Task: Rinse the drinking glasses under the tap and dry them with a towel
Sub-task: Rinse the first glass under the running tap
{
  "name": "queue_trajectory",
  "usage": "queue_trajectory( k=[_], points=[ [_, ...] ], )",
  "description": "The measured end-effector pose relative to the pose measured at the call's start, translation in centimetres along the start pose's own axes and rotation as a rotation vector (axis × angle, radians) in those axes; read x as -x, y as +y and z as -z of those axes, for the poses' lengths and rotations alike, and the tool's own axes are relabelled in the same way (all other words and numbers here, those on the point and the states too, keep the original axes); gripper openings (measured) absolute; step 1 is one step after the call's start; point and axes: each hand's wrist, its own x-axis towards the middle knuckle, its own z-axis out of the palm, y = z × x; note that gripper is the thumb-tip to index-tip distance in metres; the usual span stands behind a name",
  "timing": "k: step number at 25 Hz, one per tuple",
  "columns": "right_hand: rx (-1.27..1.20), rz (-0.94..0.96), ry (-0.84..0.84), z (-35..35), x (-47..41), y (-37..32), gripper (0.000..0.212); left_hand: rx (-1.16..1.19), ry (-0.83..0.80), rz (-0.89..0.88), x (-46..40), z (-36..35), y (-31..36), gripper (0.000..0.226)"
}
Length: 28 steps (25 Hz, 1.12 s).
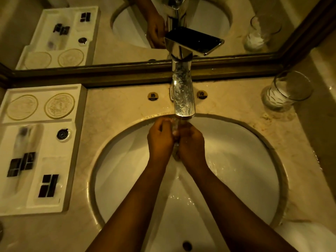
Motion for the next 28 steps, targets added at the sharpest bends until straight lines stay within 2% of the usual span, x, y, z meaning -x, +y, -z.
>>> queue_trajectory(
  k=[2, 4, 6, 8, 11, 13, 16, 18, 21, 25, 28],
  points=[
    [0.242, 0.097, -0.062, 0.2, 0.3, 0.9, 0.023, 0.046, -0.064, 0.263, -0.9, 0.0, 0.9, 0.023],
    [0.469, 0.307, -0.164, 1.2, 0.4, 1.5, 0.027, 0.167, -0.247, 0.571, -1.9, 0.7, 1.5, 0.024],
    [0.682, 0.486, -0.297, 2.0, 0.5, 1.5, 0.028, 0.338, -0.427, 0.793, -2.4, 1.3, 2.0, 0.031],
    [0.882, 0.616, -0.389, 2.5, 0.5, 1.4, 0.031, 0.404, -0.507, 0.831, -2.6, 1.5, 1.5, 0.039],
    [1.106, 0.86, -0.391, 3.6, 0.2, 0.9, 0.036, 0.4, -0.544, 0.803, -3.0, 1.7, 0.4, 0.038],
    [1.153, 0.968, -0.416, 4.5, -0.6, 0.1, 0.038, 0.346, -0.605, 0.752, -3.1, 1.8, -0.1, 0.034],
    [1.197, 1.068, -0.515, 5.3, -2.0, -0.8, 0.033, 0.29, -0.669, 0.714, -3.1, 2.2, -0.5, 0.047],
    [1.147, 1.045, -0.535, 5.1, -2.2, -0.3, 0.029, 0.361, -0.612, 0.673, -2.7, 2.0, 0.2, 0.042],
    [0.892, 0.793, -0.414, 4.0, -1.5, 0.8, 0.026, 0.414, -0.432, 0.569, -2.5, 1.4, 0.7, 0.041],
    [0.763, 0.665, -0.323, 2.5, -0.3, 1.4, 0.022, 0.532, -0.34, 0.542, -2.0, 1.1, 0.4, 0.044],
    [0.666, 0.515, -0.14, 0.9, 0.4, 1.3, 0.021, 0.592, -0.263, 0.442, -1.1, 0.4, -0.8, 0.043]
  ],
)
